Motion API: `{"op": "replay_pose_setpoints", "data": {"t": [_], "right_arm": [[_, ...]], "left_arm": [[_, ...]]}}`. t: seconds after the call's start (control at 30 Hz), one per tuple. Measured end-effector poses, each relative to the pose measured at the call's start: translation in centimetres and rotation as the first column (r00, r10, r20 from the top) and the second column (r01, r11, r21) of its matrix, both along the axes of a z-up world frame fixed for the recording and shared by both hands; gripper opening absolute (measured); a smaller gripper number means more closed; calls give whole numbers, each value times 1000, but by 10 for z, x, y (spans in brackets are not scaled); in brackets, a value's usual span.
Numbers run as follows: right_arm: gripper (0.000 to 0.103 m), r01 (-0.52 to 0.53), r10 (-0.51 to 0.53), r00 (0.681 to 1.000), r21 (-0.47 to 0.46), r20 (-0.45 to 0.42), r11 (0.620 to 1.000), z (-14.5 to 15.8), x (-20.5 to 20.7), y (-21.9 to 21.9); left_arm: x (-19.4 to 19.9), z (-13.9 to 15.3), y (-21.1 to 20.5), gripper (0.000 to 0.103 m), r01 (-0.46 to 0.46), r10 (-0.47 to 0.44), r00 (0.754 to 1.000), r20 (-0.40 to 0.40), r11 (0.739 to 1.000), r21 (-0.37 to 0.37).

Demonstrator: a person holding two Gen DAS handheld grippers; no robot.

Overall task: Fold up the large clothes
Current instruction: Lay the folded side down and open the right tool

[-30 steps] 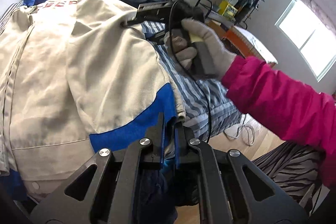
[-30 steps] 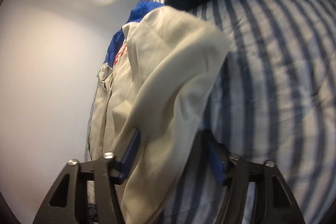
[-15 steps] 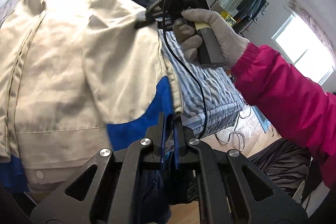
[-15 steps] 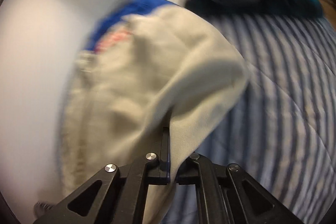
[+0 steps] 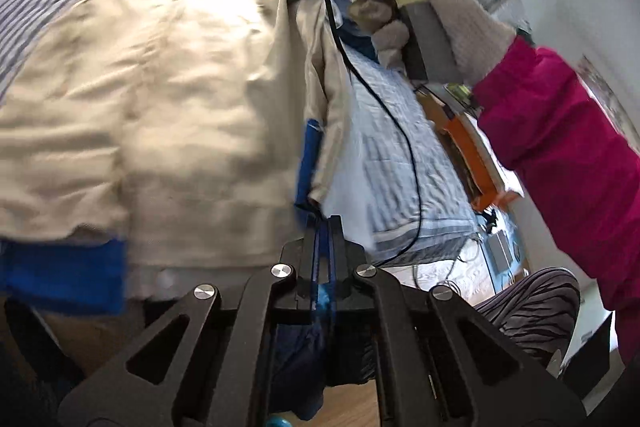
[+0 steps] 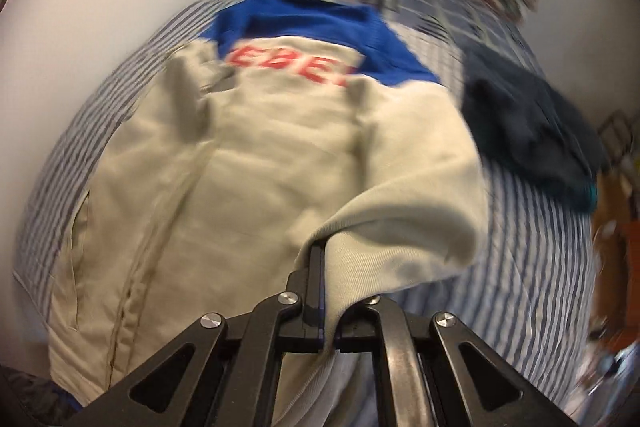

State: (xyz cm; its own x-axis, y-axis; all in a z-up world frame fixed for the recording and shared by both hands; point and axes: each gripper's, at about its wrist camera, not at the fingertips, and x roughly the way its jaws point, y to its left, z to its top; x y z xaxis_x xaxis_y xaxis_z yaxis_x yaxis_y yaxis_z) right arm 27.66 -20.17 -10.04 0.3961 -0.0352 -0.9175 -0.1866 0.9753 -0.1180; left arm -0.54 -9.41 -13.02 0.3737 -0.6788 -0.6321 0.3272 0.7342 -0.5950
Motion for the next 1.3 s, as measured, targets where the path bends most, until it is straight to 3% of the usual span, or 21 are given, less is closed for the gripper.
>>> {"op": "replay_pose_setpoints", "data": {"t": [0.23,0.3,0.4,0.5,0.73,0.87,0.97,1.03,1.17,1.3], "right_arm": [[1,-66,62,996,-60,-66,996,-47,16,76],[3,-71,65,994,-74,-88,995,-63,19,88],[14,-89,83,992,-64,-100,994,-69,17,89],[29,-129,136,984,70,-115,989,-57,9,79],[29,-189,212,977,324,-36,927,5,-33,31],[34,-123,122,992,369,26,921,20,-30,-15],[48,-10,-8,999,418,41,908,22,-15,-61],[56,76,-97,995,480,19,874,16,1,-91],[57,162,-189,982,532,-5,831,0,31,-124],[58,192,-200,978,588,-52,785,-27,58,-131]], "left_arm": [[-6,-18,49,1,-116,118,990,-72,993,33],[-8,-13,55,1,-120,122,991,-57,992,47],[-15,2,56,1,-111,112,994,-7,991,79],[-17,19,57,1,-112,110,993,32,989,91],[12,24,51,1,-113,107,993,52,985,129],[33,22,35,1,-90,85,996,40,984,151],[45,19,17,1,-43,40,999,21,985,169],[53,18,8,1,-18,15,1000,17,982,186],[75,11,1,1,13,-11,1000,-8,982,190],[90,-6,-1,1,33,-22,998,-64,982,184]]}}
